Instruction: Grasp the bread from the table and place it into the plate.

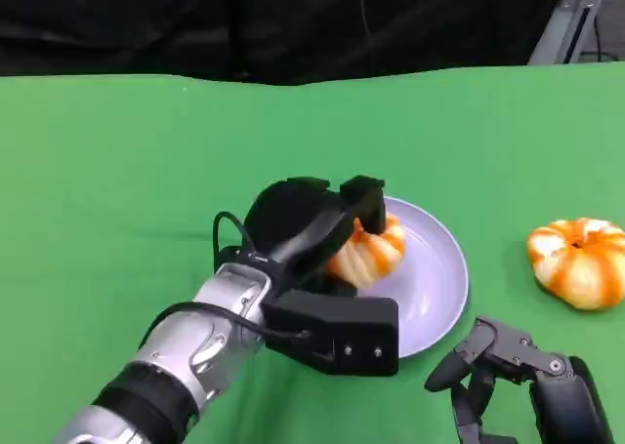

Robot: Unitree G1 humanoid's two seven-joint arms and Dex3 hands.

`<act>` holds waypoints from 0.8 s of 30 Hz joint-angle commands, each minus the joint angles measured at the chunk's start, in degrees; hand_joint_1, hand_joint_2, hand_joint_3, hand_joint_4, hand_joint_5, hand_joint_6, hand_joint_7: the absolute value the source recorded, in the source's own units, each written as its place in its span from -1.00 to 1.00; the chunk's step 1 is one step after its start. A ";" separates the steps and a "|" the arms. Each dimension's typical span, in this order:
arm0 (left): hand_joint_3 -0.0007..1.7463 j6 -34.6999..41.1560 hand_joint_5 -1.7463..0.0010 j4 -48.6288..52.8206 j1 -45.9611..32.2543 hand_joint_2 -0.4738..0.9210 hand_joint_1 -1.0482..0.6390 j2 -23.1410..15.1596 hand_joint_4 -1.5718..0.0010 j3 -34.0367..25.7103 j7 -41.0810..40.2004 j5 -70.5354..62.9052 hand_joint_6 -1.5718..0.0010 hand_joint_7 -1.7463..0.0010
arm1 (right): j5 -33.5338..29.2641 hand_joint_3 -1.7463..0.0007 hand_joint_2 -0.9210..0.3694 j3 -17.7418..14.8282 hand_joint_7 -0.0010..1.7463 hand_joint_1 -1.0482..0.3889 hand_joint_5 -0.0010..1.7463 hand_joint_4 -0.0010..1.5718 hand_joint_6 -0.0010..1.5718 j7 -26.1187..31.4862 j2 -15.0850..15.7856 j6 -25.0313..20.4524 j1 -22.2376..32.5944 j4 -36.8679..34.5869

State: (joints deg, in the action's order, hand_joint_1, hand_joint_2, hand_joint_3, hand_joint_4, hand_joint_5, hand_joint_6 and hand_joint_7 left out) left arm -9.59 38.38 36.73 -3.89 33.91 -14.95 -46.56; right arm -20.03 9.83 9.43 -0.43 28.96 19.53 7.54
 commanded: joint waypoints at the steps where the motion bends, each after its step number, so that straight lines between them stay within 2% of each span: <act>1: -0.86 2.26 -0.01 1.05 1.38 0.98 -0.22 -0.02 0.39 1.04 6.35 0.15 0.38 0.91 | 0.43 -0.65 0.01 -0.06 0.50 0.56 0.99 0.16 0.07 0.24 0.38 0.28 0.28 0.04; 2: -0.82 3.00 0.24 0.81 1.49 0.99 -0.39 -0.04 0.67 1.31 7.95 -0.07 0.64 0.95 | 0.39 -0.65 0.00 -0.05 0.50 0.56 1.00 0.16 0.06 0.21 0.39 0.23 0.34 0.13; 3: -0.79 3.57 0.33 0.56 1.55 0.99 -0.45 -0.06 0.77 1.49 9.11 -0.21 0.73 0.96 | 0.37 -0.65 0.00 -0.04 0.50 0.56 1.00 0.16 0.06 0.20 0.41 0.21 0.38 0.20; 8: -0.68 4.71 0.66 -0.77 1.60 1.00 -0.70 -0.60 0.99 2.29 12.54 -0.54 0.91 0.99 | 0.56 -0.64 -0.01 0.06 0.51 0.56 1.00 0.14 0.06 0.05 0.34 0.09 0.54 0.51; 17: -0.61 4.85 0.75 -2.78 1.50 1.00 -0.82 -1.80 1.00 2.52 15.77 -0.45 0.91 0.99 | 0.09 -0.63 -0.01 0.01 0.51 0.55 1.00 0.14 0.06 0.22 0.29 -0.19 0.45 0.64; 21: -0.63 3.47 0.71 -11.12 -0.60 1.00 -0.79 -6.17 0.96 -0.64 18.41 1.89 0.85 0.96 | 0.62 -0.64 0.00 -0.15 0.51 0.56 1.00 0.14 0.06 0.23 0.40 0.55 0.14 0.08; 24: -0.64 3.77 0.69 -13.97 -1.56 1.00 -0.79 -7.37 0.95 -1.34 19.49 2.33 0.85 0.96 | 0.76 -0.64 0.00 -0.23 0.51 0.54 1.00 0.14 0.06 0.10 0.48 0.44 0.19 0.16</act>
State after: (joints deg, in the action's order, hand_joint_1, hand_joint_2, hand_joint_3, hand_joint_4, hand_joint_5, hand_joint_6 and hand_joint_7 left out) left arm -6.00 26.56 36.66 -9.59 33.41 3.11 -44.75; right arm -20.05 9.78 9.43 -0.42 28.99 19.69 7.72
